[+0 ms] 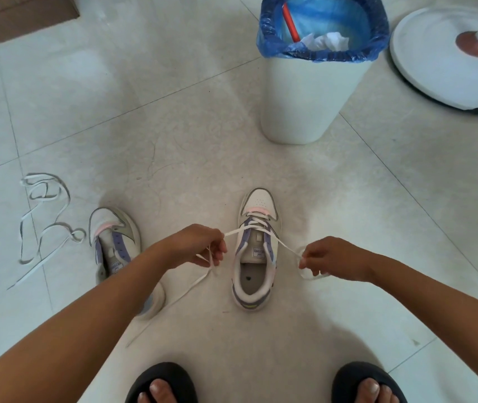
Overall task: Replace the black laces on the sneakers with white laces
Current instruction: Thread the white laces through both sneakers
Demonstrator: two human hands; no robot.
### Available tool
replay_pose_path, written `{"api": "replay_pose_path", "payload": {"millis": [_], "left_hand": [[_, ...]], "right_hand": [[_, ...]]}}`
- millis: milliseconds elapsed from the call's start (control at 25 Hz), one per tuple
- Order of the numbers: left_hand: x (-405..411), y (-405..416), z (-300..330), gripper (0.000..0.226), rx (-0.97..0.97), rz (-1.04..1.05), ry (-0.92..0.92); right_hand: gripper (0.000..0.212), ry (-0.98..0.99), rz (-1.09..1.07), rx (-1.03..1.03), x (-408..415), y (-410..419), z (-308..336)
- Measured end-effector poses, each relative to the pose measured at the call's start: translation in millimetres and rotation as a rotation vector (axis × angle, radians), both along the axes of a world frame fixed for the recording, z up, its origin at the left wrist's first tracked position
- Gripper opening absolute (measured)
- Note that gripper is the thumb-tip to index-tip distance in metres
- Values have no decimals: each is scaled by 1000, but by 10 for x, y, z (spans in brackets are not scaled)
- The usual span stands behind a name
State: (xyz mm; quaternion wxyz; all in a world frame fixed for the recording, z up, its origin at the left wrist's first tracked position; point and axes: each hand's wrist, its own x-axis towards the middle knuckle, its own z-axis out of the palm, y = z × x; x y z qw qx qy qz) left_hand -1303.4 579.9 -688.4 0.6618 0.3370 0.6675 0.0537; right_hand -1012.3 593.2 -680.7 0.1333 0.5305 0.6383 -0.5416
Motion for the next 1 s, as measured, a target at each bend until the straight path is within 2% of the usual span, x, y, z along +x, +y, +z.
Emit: {"api": "replay_pose_path", "payload": {"millis": [40,80,120,240,280,480,680,880,960,1000], "left_hand": [[-28,-6,33,32,3,-98,24],[-31,-8,61,31,23,-143,30],[-17,-1,93,30,58,-149,24],[106,60,179,34,184,-36,-31],[148,96,208,35,213,14,-46],[197,234,293,35,272,102,-60],[-175,216,310,30,268,175,-104],[-750,240,469,32,261,520,-300],[-925,214,528,31,273,623,-335],[-980,204,548,31,287,661,-344]], "right_hand": [[22,-97,165,40,-18,2,4],[24,-147,239,73,-56,2,-4],[25,-141,223,111,-115,7,-15],[26,50,-181,211,-395,83,-74],[27,89,-257,211,-499,120,-78],[27,128,-290,52,-701,211,-127],[28,280,-417,-100,-334,273,-4],[23,549,-789,-297,285,413,116],[23,572,-871,-303,524,438,189],[24,510,-840,-253,605,428,214]]}}
